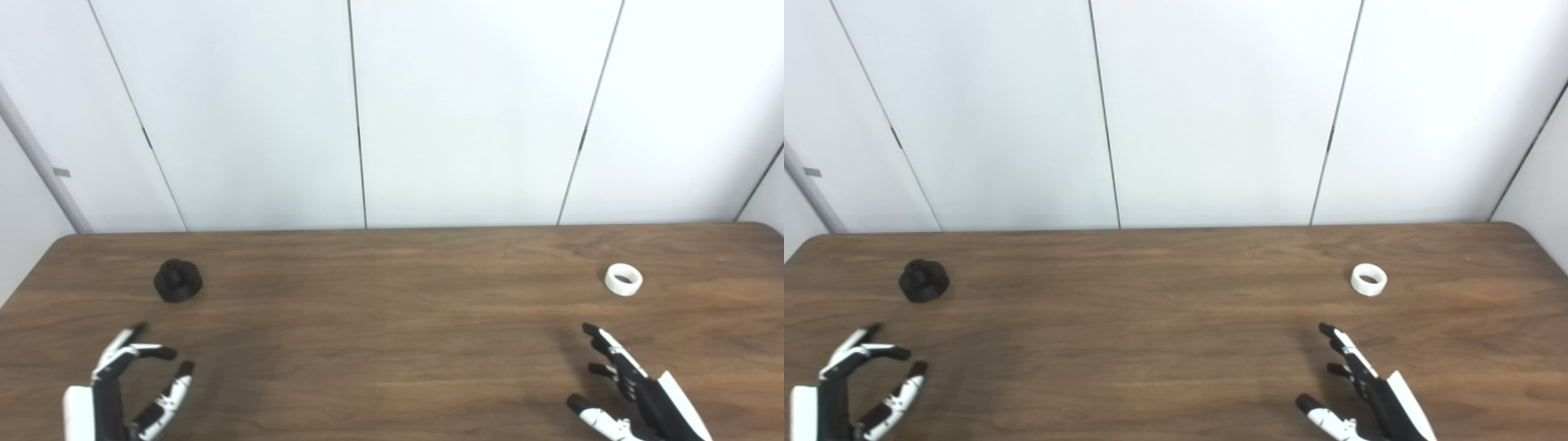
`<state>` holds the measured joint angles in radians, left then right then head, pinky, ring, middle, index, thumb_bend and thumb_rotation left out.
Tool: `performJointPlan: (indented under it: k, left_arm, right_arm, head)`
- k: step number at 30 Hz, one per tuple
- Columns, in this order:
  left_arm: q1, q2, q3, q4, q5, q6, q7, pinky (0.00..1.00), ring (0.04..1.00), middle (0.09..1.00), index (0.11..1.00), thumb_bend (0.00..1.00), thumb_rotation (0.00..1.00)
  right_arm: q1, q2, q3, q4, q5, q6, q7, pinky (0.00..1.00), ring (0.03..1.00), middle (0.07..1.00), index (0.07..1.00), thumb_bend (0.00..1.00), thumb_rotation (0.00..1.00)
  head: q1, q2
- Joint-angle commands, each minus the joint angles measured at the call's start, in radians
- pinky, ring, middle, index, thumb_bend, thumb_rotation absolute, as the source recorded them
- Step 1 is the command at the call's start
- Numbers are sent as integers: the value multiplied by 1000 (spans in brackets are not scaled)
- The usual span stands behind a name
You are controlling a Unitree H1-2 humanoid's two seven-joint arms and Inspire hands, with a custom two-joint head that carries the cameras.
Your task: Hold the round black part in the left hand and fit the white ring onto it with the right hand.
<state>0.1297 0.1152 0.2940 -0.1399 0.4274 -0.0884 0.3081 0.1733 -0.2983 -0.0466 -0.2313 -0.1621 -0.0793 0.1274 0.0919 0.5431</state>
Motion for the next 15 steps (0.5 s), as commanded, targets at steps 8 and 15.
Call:
performJointPlan:
  k: [8, 15]
  left_arm:
    - [-57, 80, 67, -22, -18, 159, -7, 1000, 1000, 1000, 791, 835, 290]
    - [-106, 161, 53, -23, 18, 331, -64, 1000, 1000, 1000, 905, 969, 349]
  right_arm:
    - [-15, -45, -33, 21, 33, -43, 3, 901, 967, 982, 929, 385, 417]
    - [-23, -66, -45, 39, 59, -19, 11, 916, 982, 995, 951, 379, 453]
  head:
    - [81, -15]
    - [156, -28]
